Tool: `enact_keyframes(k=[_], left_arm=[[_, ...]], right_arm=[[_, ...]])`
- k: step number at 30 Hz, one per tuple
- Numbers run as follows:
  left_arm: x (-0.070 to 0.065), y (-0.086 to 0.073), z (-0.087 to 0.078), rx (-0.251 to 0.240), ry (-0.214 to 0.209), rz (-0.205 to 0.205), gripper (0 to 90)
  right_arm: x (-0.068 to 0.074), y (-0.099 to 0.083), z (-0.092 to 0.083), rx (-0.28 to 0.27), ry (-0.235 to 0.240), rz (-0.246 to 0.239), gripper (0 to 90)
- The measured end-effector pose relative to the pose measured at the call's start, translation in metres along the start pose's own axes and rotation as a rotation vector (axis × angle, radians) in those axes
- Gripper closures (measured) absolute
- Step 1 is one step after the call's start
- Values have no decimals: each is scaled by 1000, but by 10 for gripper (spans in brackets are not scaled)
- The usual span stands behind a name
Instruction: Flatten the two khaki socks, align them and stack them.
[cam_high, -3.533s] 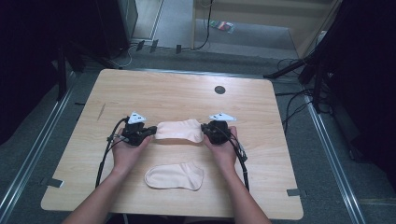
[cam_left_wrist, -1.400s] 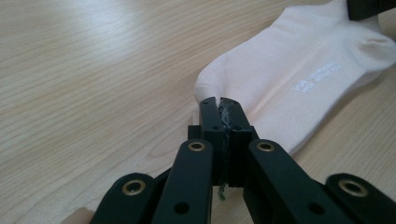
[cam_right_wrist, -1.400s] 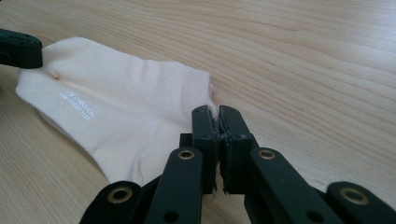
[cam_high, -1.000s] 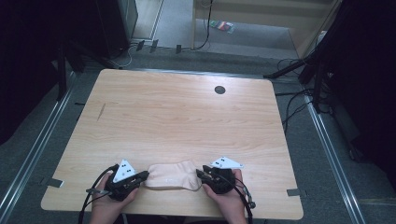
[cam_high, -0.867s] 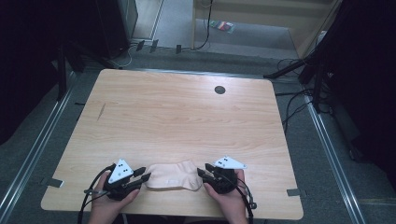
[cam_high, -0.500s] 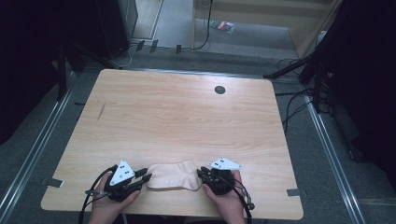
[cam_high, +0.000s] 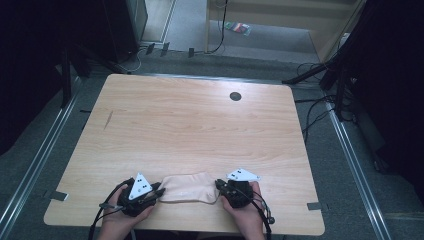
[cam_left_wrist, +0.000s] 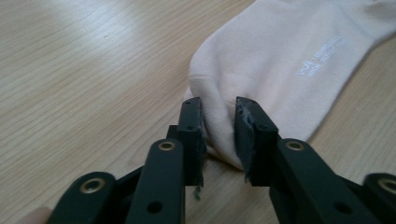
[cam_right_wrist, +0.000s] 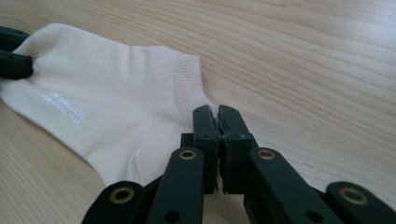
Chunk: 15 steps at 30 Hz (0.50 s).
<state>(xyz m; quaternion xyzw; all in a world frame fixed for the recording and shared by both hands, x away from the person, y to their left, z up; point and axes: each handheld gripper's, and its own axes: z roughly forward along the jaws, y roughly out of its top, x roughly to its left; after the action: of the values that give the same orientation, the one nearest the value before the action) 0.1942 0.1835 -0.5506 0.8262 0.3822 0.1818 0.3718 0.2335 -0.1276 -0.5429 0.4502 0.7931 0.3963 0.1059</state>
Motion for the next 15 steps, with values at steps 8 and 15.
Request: enact_keyframes(k=[8, 15], left_arm=[[13, 0, -6, -84, -50, -93, 540], [21, 1, -13, -156, -80, -132, 507]], right_arm=[[-4, 0, -4, -55, 39, 39, 645], [-7, 2, -9, -141, 43, 63, 450]])
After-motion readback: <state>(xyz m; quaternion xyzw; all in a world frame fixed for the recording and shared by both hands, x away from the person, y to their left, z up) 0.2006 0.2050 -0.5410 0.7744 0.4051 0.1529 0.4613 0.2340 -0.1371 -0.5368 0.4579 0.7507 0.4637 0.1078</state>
